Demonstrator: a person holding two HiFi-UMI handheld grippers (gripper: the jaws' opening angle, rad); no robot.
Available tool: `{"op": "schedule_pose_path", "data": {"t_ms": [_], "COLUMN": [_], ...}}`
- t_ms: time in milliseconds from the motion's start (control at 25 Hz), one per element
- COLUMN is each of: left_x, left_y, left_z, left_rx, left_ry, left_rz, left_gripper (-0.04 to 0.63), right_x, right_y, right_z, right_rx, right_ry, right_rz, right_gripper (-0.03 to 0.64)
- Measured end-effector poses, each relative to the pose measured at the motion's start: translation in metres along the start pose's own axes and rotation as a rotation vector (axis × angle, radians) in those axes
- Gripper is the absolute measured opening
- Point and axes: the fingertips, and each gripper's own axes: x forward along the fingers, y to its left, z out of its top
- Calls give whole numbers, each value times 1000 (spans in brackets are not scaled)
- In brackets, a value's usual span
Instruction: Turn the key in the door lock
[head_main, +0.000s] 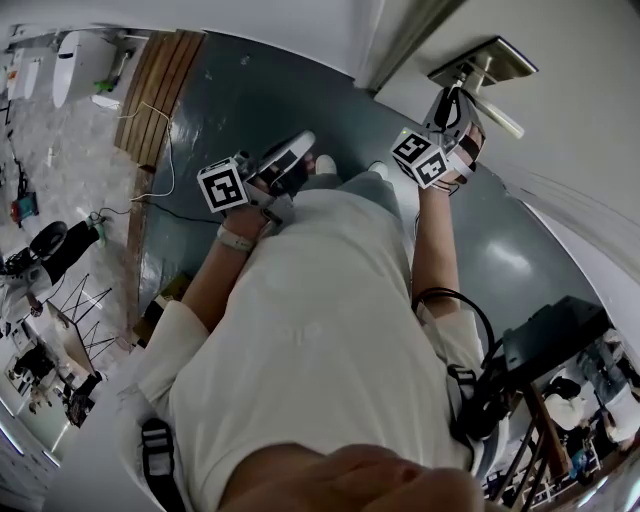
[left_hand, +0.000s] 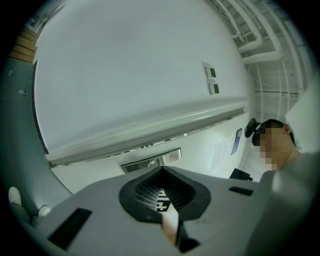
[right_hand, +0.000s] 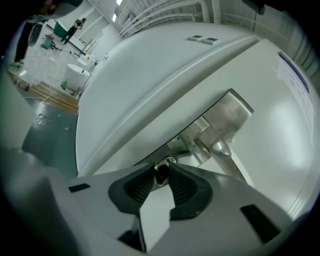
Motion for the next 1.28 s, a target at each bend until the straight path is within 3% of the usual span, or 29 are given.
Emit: {"op": "schedule_pose_path", "data": {"t_ms": [80, 280, 600, 960, 1120, 1280], "left_x": [0, 0, 5, 5, 3, 4], "left_y": [0, 3, 5, 5, 5, 5], "left_z": [1, -9, -11, -9, -8, -8], "left_rx": [10, -78, -91, -89, -90, -93], "left_ry": [5, -3, 4, 0, -5, -6], "left_rz": [2, 0, 0, 3, 8, 7], "left_gripper": [8, 8, 8, 8, 8, 8], "right_x": [1, 1, 5, 8, 8, 9], "right_y": [-5, -15, -23, -27, -28, -29], "right_z": [-1, -9, -17, -24, -25, -27], "right_rx": [17, 99, 380, 818, 1101, 1455], "right_ry": [0, 4, 3, -35, -68, -102], "right_rz": [-25, -54, -12, 48, 107, 174], "right_gripper": [92, 60, 60, 57, 57, 51]}}
